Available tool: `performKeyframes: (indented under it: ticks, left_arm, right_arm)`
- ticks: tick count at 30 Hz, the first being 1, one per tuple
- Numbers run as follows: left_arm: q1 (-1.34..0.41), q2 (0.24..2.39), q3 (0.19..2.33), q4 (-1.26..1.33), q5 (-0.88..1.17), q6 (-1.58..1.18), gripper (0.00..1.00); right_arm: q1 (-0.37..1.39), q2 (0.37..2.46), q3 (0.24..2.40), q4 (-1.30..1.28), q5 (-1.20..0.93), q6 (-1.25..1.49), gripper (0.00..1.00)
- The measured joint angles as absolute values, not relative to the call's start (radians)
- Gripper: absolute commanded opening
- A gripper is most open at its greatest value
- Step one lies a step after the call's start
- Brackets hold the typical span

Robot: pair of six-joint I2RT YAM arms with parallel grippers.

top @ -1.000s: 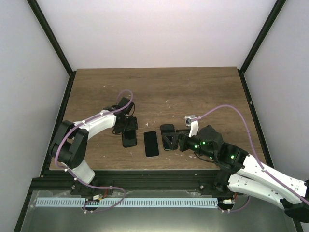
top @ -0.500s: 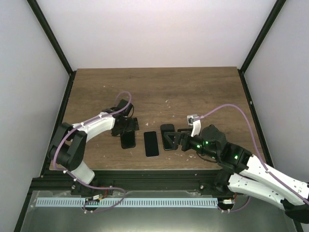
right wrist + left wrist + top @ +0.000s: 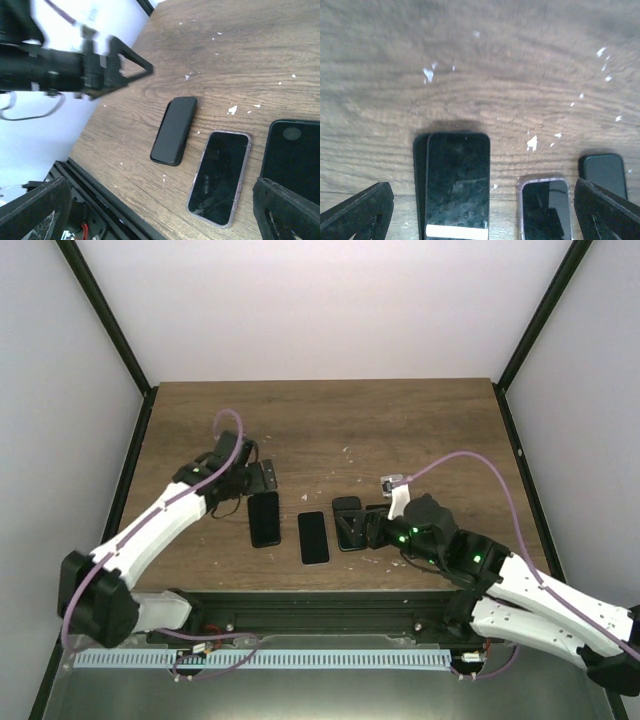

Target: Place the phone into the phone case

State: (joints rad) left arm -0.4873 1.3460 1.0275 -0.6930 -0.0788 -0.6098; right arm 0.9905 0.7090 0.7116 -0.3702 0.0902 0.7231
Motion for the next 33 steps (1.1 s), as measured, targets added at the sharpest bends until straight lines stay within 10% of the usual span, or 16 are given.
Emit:
performKeyframes:
  ticks: [20, 33]
  left_arm:
    - [-0.317, 1.065, 0.842, -0.634, -0.047, -0.471, 1.00]
    - [-0.153, 1.180, 0.632, -0.445, 0.304, -0.503, 0.79]
  right_arm:
    - [0.991, 1.050, 0.787, -0.202, 0.109, 0.695, 0.90]
    - [0.987, 1.401, 0.926, -0.057, 0.080, 0.660, 0.50]
